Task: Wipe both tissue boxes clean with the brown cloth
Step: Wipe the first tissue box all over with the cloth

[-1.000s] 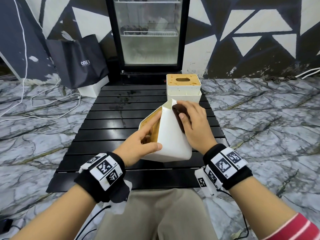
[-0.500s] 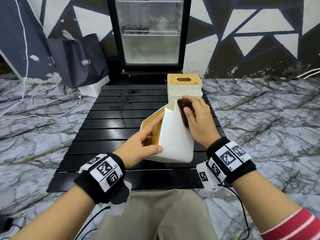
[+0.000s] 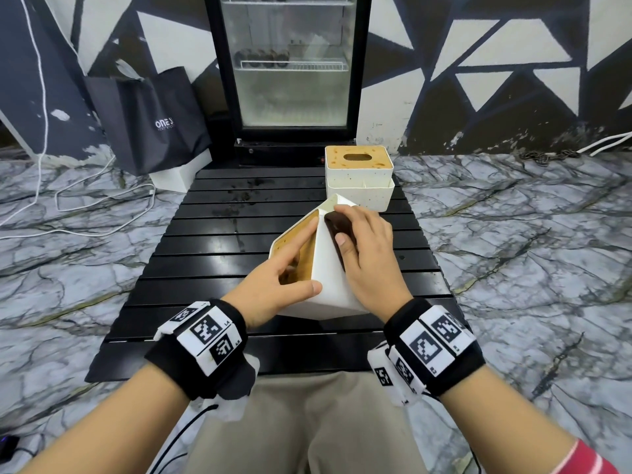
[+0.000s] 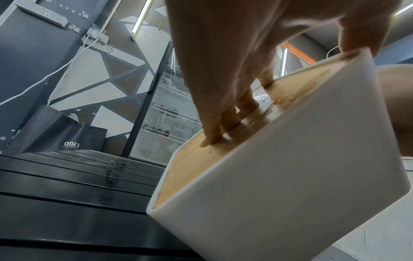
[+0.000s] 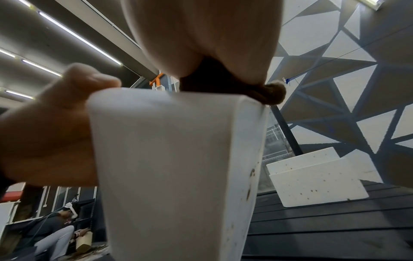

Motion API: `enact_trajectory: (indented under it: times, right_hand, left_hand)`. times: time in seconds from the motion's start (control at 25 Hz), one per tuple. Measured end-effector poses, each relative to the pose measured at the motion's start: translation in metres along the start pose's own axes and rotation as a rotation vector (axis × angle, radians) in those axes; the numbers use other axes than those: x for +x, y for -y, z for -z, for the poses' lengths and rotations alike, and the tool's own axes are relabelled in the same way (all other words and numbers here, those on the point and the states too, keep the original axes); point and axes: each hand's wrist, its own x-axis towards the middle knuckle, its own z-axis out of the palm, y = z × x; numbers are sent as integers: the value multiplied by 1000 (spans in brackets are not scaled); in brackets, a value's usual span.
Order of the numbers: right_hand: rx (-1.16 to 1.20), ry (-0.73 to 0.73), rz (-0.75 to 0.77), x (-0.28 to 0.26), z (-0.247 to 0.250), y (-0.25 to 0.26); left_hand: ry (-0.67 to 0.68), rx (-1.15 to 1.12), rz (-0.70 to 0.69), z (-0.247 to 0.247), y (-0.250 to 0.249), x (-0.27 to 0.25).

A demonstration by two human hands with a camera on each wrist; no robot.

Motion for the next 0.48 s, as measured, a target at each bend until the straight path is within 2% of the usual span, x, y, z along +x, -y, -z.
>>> enact_trajectory:
  times: [0.24,0.48]
  right_hand:
    - [12,31,66,-26,-4,6]
    - [7,32,11,-3,-1,5]
  left_hand:
    - [-30,26,13,0,1,1]
    - [-22,34,8,-2,2,2]
